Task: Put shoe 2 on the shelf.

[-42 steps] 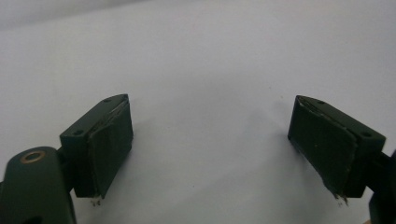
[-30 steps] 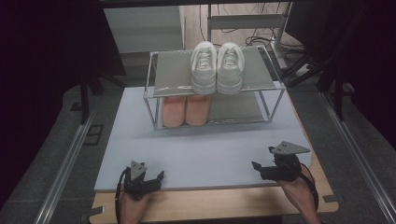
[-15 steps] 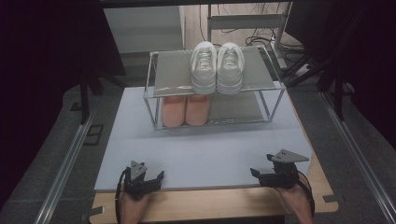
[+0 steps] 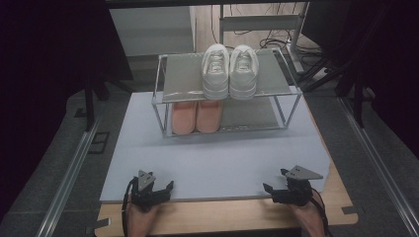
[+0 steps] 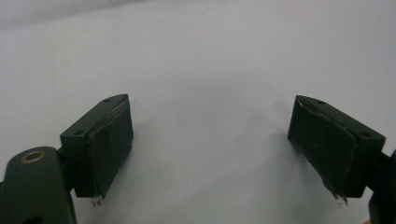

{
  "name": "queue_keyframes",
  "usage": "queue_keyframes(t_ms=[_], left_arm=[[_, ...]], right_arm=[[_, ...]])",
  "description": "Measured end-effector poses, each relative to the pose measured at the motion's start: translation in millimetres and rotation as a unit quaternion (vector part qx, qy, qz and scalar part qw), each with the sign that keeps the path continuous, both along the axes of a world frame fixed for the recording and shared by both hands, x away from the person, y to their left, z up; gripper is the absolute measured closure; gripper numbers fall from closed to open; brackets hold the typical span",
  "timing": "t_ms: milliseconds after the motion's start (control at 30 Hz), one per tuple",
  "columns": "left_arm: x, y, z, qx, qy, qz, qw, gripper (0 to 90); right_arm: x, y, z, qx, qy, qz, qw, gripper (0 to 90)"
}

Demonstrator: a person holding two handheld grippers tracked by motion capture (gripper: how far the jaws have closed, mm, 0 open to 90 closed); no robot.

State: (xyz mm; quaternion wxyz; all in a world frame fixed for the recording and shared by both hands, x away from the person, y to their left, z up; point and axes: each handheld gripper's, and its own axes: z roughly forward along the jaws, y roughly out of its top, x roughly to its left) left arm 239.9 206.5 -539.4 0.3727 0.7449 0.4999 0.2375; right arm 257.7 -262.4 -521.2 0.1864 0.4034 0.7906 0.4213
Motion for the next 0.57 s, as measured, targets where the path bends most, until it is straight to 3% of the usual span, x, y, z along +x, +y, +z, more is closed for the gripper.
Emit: queue_keyframes(t_ms=[267,333,567], left_arm=[[0.0,0.0,0.0,0.000,0.000,0.000,1.0000,14.1],[0.0,0.0,0.0,0.000,0.000,0.000,1.0000,14.1],[-0.1,-0.2,0.0,0.001,0.000,0.000,1.0000,14.1]], right_arm=[[-1.5,2.3,-15.3,-0.006,-0.014,-0.007,0.9999,10.7],[-2.4,4.1,-15.3,-0.018,-0.017,-0.010,0.9996,10.4],[-2.9,4.1,-15.7,-0.015,-0.017,-0.011,0.9997,10.7]])
